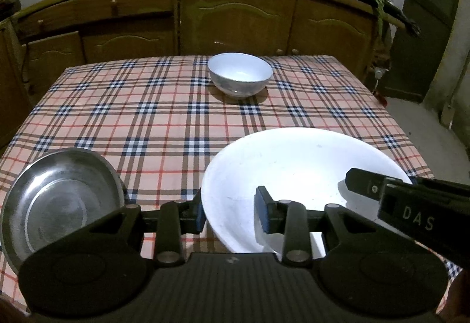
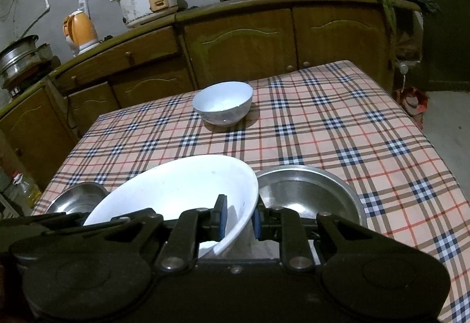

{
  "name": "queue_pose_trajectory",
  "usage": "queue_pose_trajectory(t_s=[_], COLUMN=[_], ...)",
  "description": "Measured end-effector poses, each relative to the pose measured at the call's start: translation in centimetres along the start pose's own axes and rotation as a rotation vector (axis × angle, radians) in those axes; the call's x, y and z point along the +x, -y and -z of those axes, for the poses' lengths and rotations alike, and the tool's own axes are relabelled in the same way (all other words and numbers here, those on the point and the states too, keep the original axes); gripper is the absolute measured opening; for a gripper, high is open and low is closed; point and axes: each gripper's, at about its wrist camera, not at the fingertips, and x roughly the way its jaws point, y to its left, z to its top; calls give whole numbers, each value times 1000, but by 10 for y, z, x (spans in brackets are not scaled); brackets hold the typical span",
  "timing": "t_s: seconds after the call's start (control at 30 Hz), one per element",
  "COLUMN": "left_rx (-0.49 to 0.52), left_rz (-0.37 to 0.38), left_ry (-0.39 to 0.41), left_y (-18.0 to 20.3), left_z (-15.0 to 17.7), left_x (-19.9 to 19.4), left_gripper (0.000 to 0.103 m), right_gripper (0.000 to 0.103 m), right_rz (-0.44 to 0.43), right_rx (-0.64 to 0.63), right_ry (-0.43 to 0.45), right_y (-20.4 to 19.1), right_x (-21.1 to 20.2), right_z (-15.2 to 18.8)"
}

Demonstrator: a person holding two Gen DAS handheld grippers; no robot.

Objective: Organize plates and bowls

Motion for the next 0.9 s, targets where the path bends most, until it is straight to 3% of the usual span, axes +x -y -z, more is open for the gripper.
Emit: queue_pose_trajectory(t_s=[0.9], left_rx=[31], left_rz=[30], left_ry=[-13], left_y=[23], left_z=[4], left_x=[5], left_gripper=[34], right_gripper=[23], right_rz=[37], right_rx=[49], right_ry=[-1], right_y=[24], right_x=[-8], right_z=[5])
